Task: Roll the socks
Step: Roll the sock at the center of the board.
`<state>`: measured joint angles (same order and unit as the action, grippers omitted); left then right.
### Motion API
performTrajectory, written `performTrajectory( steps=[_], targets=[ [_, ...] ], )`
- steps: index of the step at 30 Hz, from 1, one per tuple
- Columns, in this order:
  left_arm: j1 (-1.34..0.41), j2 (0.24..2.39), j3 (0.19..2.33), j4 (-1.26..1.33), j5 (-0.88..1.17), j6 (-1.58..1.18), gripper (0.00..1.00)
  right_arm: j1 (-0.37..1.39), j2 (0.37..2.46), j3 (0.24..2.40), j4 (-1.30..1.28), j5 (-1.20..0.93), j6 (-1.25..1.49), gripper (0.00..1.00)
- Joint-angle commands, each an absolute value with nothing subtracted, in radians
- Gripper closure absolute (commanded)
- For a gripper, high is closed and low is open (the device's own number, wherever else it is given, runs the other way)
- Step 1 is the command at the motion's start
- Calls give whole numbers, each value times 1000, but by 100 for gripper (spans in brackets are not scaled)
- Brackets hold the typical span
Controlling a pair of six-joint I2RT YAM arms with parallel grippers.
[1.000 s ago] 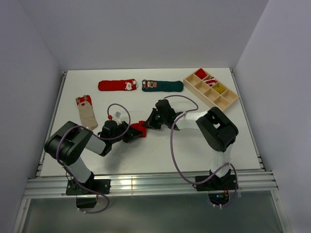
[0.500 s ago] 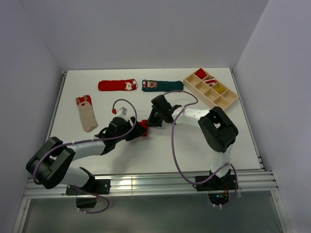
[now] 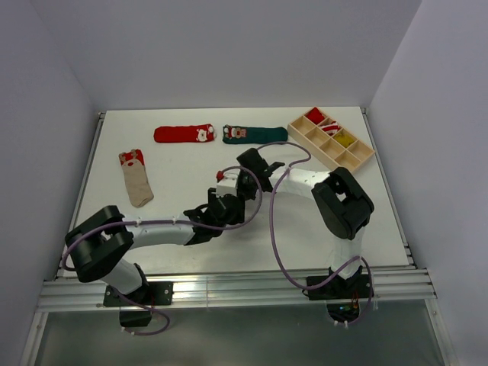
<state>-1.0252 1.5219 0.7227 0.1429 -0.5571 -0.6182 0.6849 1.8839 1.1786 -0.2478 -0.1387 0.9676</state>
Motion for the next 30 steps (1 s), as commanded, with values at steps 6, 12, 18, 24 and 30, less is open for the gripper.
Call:
performTrajectory(
  steps=[6, 12, 18, 24, 30],
  targets=[
    [-1060, 1615, 804, 88, -753, -529, 35, 692, 1881, 1204, -282, -127, 957, 100],
    [-1061, 1690, 847, 54, -773, -540, 38, 692, 1884, 1204, -278, -144, 963, 100],
    [-1077, 1713, 861, 51, -787, -538, 48, 692, 1885, 1204, -279, -144, 968, 100],
    [-1086, 1752, 885, 12, -807, -557, 68, 692, 1882, 1195, -268, -150, 973, 100],
    [-1085, 1703, 835, 34, -761, -604, 98, 689, 1829, 1129, -186, -153, 999, 83]
  ],
)
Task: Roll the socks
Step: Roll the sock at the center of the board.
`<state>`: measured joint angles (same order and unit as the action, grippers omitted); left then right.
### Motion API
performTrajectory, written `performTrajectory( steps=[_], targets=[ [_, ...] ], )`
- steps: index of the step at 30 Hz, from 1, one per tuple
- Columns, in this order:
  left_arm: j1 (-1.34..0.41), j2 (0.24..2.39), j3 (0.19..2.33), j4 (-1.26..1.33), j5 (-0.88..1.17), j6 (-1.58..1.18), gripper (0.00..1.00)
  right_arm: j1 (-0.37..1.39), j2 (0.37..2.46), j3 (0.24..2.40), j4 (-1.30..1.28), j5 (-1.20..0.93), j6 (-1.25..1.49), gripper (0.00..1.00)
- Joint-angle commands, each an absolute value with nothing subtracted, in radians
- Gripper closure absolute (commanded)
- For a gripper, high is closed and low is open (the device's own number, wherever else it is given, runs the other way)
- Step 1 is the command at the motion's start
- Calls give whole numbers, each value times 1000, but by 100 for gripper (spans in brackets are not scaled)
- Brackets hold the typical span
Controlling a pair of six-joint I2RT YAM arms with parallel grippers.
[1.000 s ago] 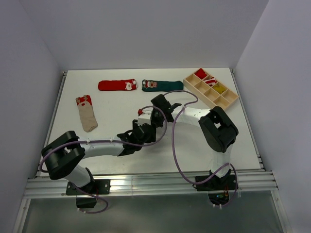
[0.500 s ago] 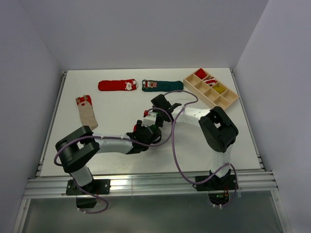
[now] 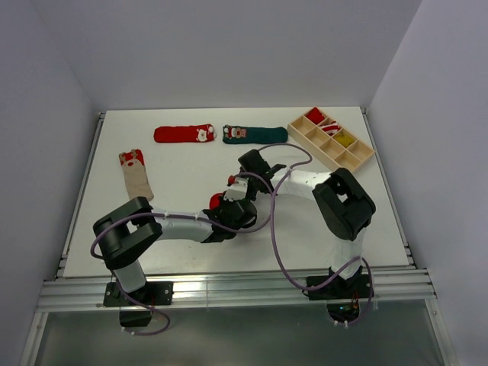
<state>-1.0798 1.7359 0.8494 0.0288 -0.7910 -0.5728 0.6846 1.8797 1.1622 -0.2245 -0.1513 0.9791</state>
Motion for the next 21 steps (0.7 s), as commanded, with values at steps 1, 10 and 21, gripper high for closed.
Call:
performTrajectory(
  steps=[1, 10, 21],
  targets=[
    [-1083, 1692, 818, 37, -746, -610, 99, 686, 1821, 1100, -146, -159, 1005, 72],
    [-936, 1507, 622, 197, -448, -736, 99, 676, 1717, 1011, -3, -129, 1011, 40],
    [-724, 1414, 425, 408, -102, -897, 97, 683, 1755, 992, 135, -213, 1038, 35]
  ],
)
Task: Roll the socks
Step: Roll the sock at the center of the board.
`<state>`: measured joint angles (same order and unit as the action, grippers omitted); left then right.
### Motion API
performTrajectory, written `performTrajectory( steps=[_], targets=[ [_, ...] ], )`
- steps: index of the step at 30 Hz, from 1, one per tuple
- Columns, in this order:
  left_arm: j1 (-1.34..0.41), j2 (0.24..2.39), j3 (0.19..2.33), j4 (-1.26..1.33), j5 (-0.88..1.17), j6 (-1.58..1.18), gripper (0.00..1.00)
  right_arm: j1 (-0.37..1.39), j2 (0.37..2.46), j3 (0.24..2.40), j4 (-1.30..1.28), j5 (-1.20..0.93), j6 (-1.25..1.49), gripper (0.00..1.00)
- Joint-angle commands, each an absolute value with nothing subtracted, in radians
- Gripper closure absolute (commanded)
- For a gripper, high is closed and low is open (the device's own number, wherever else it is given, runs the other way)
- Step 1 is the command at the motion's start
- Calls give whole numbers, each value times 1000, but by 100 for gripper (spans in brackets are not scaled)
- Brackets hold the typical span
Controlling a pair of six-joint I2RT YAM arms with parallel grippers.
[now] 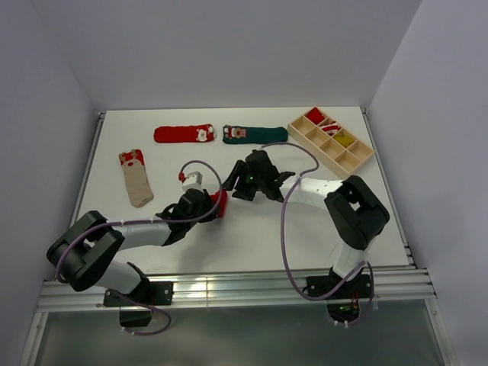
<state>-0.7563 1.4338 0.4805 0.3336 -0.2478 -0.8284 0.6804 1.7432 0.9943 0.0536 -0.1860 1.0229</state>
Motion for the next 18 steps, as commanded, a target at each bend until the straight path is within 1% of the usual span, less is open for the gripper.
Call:
performTrajectory(
  steps=[1, 8, 18],
  targets=[
    [-715, 1410, 414, 422, -85, -916, 97, 683, 1761, 994, 138, -216, 1039, 35],
    [-631, 1416, 344, 529, 23, -986, 96, 696, 1810, 1023, 129, -239, 1040, 34],
    [-592, 1450, 311, 604, 107, -1034, 95, 715, 1868, 1045, 146, -270, 1042, 34]
  ],
)
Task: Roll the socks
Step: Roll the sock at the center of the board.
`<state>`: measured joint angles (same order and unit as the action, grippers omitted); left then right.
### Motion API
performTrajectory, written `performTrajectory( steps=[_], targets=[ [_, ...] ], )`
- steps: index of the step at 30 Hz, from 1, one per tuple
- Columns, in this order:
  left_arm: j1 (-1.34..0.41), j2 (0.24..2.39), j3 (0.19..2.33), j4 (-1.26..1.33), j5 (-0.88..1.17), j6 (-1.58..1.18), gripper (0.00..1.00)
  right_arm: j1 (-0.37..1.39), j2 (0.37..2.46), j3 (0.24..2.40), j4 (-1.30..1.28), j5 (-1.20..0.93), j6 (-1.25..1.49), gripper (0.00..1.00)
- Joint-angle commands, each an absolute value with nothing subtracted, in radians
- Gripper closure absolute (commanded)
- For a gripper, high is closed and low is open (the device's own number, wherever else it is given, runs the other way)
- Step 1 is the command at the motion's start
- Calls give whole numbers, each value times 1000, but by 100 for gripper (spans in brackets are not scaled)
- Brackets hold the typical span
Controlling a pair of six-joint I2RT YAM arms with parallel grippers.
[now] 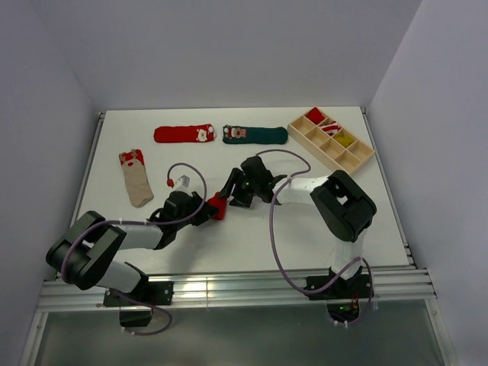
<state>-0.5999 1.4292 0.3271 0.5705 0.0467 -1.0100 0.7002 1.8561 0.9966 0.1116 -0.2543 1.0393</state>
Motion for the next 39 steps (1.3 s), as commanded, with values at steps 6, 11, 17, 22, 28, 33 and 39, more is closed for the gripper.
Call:
performTrajectory(
  steps=[6, 11, 17, 22, 28, 33, 39],
  targets=[
    [-583, 1497, 318, 630, 153, -1048, 95, 723, 1878, 1058, 146, -273, 1035, 34],
    [-578, 1525, 321, 646, 170, -1052, 95, 727, 1888, 1084, 106, -258, 1022, 34],
    [-575, 1525, 319, 658, 186, -1051, 95, 729, 1921, 1111, 17, -239, 1006, 42],
    [-574, 1549, 318, 698, 222, -1057, 95, 730, 1939, 1134, 8, -252, 991, 57],
    [-574, 1516, 331, 660, 204, -1037, 82, 730, 1930, 1164, -92, -206, 956, 100],
    [-587, 1396, 376, 484, 103, -965, 55, 730, 1913, 1210, -207, -132, 931, 100],
    [-719, 1281, 492, 218, -188, -824, 39, 730, 1904, 1242, -297, -78, 942, 100]
  ],
)
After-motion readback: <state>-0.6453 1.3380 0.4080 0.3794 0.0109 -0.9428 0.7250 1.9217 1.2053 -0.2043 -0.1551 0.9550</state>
